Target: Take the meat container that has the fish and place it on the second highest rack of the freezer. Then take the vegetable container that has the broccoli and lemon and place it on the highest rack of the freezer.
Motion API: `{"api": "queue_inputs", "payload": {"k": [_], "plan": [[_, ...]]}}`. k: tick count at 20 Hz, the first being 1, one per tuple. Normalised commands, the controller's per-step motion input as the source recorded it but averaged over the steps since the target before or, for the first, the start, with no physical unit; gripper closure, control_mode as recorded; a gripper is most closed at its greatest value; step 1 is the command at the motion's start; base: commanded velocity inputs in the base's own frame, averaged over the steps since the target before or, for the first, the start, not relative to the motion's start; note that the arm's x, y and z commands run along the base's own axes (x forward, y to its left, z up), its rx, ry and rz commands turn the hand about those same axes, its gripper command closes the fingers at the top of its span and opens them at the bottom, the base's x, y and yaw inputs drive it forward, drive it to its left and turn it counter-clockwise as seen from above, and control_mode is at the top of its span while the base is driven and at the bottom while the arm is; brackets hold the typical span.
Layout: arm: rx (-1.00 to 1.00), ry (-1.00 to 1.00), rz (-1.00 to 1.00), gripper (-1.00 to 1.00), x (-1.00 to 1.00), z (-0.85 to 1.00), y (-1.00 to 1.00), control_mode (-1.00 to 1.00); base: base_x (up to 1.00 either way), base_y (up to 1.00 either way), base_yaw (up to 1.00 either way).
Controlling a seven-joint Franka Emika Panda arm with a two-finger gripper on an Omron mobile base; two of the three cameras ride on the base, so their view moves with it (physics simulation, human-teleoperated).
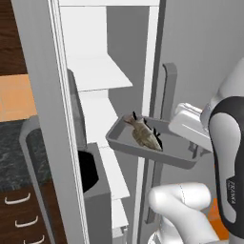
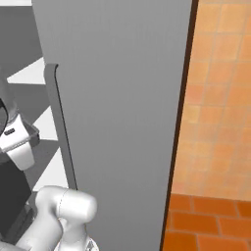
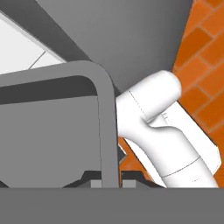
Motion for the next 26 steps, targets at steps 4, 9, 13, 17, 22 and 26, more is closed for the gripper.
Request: {"api": "queue_inputs", "payload": {"k": [4,9,13,17,22,26], "plan": [[0.03,0.03,0.01,1.00,0.09,-0.02,0.01,-1.00,0.42,0.06,0.09],[0.09,0.01,-0.07,1.00,-0.16,-0.11,0.05,-1.00,0.00,0.00,0.00],[0.01,0.00,-0.51,1.00,-0.03,-0.07,0.35,-1.00,0.00,0.00,0.00],[0.00,0.02,-0.43,1.00,0.50,-0.17,0.33,-1.00,0.00,0.00,0.00],[0.02,0.00,-0.07,1.00,0.90,-0.48,0.25,-1.00,0.00,0.00,0.00],[0.00,0.00,0.00,1.00,0.81,-0.66,0.48,-1.00,0.00,0.00,0.00]]}}
